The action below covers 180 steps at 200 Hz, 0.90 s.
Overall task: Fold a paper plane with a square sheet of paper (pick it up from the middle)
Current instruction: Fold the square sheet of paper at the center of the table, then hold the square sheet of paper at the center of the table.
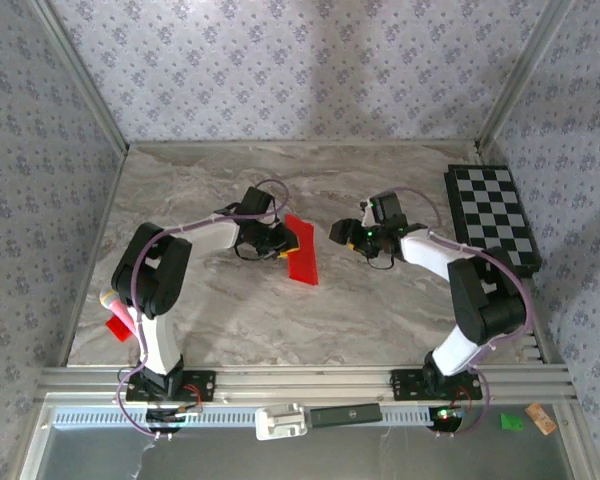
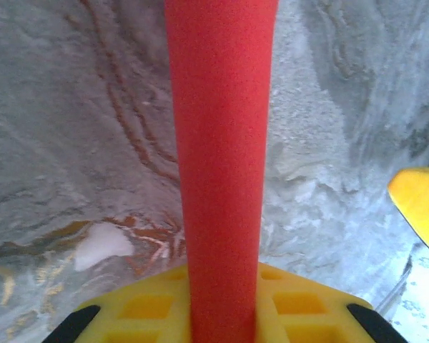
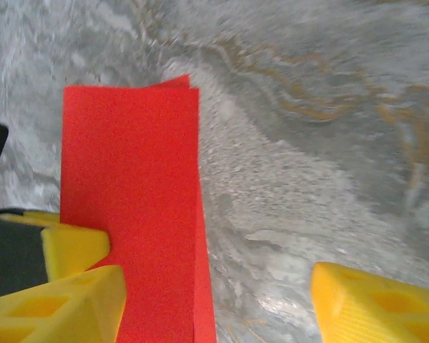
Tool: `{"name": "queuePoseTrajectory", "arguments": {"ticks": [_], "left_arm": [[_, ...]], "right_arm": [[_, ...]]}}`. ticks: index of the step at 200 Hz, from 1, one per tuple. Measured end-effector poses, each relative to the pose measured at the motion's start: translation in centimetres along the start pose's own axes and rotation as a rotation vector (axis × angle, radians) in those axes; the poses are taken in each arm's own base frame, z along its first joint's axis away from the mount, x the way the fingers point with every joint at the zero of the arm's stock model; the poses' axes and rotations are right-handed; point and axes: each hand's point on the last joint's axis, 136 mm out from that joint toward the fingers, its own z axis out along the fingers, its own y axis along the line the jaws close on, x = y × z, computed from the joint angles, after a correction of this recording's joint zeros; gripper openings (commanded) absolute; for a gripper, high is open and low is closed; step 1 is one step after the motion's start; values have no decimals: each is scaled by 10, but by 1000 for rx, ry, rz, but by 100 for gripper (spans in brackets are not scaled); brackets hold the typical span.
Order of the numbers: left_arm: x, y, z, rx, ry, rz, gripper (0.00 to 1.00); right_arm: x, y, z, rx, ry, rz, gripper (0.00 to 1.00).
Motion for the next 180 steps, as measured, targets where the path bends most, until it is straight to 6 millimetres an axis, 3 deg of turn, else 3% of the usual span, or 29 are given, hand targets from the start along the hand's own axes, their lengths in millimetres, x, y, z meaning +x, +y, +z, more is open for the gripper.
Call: {"name": "queuePoseTrajectory", "arguments": {"ticks": [18,61,113,154,180], "left_arm": [[0,7,1,-27,-2,-1,19],[2,22,6,-86,3,-11,19],[5,34,11,-125,14,-19,20],[4,35,11,-126,15,-9,23],[4,34,10,-124,15,0,30]], "right_arm": [[4,10,11,-14,31,-18,46],[12,27,39,-31,104,-61,28],[28,39,67,-16,190,-107,22],[41,34,83,19,254,-114,21],[44,31,89,57,275,-117,20]]}}
